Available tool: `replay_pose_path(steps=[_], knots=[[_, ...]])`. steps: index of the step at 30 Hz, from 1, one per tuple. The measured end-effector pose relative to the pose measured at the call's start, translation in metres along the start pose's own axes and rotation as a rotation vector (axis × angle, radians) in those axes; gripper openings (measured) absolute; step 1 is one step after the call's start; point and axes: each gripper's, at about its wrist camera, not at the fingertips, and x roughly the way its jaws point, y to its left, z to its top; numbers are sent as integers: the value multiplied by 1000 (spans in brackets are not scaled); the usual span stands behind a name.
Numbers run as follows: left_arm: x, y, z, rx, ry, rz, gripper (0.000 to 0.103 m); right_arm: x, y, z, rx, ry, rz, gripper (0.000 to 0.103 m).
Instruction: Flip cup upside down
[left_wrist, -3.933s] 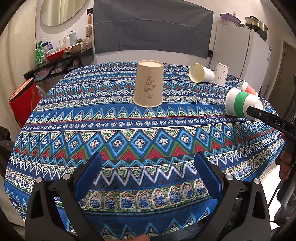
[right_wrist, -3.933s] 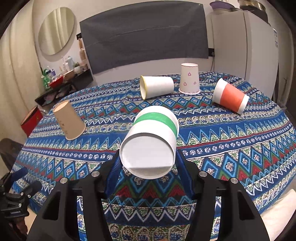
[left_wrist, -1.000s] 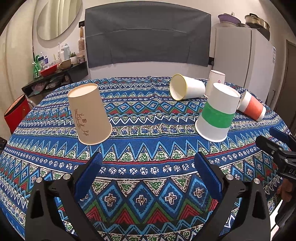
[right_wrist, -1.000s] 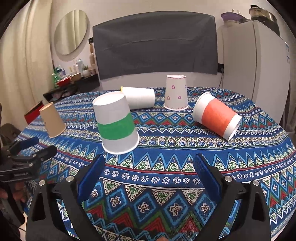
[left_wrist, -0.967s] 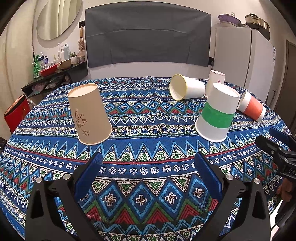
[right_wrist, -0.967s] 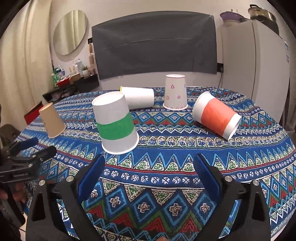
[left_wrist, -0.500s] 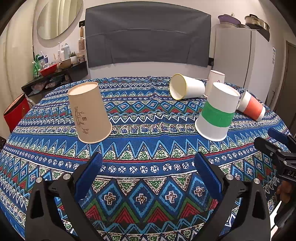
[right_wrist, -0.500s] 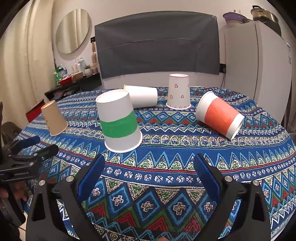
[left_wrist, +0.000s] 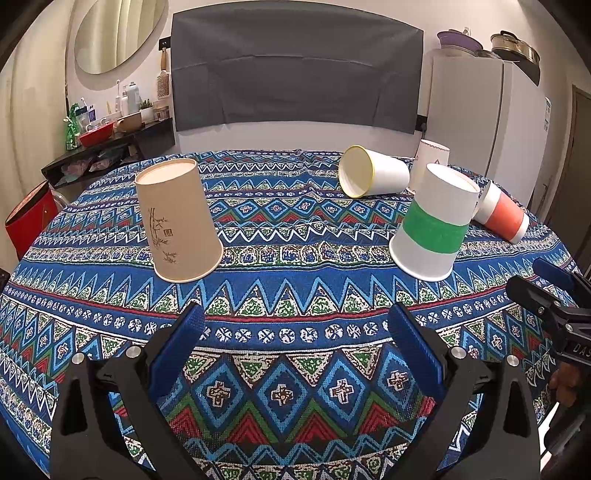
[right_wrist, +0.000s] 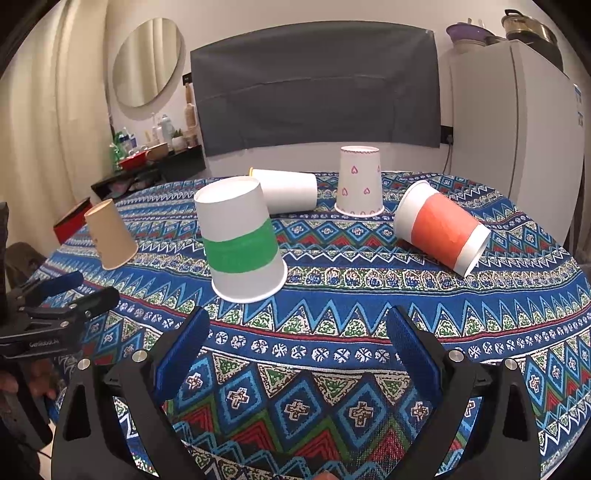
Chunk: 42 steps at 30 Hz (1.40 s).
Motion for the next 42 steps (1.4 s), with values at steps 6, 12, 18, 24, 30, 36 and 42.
replay_pose_path(steps=[6, 12, 18, 24, 30, 36, 42], knots=[[0, 0, 0, -4, -2, -6, 97, 2, 0, 0, -1, 4, 2, 92], [-1, 1, -1, -5, -3, -9, 97, 2, 1, -1, 1, 4, 2, 92], [-2, 0, -1, -5, -6, -8, 97, 2, 1, -1, 2, 2, 5, 92], [-3, -2, -1, 6, -8, -8, 97, 1, 1, -1, 3, 3, 8, 92], [-3, -3, -1, 11, -10, -6, 97, 2, 1, 0, 2, 2, 10, 92], [-3, -4, -1, 15, -11, -5, 97, 2, 3, 0, 2, 3, 11, 92], [-3, -5, -1, 19, -11, 1, 97, 2, 3, 0, 2, 3, 14, 92]])
